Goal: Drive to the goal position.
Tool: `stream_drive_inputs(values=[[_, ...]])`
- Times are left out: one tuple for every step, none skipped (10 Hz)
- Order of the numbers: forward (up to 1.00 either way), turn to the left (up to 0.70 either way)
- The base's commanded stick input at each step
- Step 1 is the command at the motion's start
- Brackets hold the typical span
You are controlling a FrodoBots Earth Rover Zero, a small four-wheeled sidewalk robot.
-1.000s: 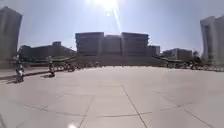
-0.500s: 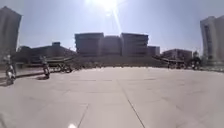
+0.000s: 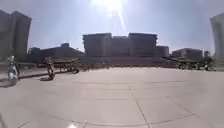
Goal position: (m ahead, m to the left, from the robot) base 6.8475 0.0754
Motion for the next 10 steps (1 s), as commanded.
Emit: stream_drive_inputs(values=[[1.00,0.00],[1.00,0.00],[1.00,0.00],[1.00,0.00],[1.00,0.00],[1.00,0.00],[1.00,0.00],[1.00,0.00],[1.00,-0.19],[1.00,-0.40]])
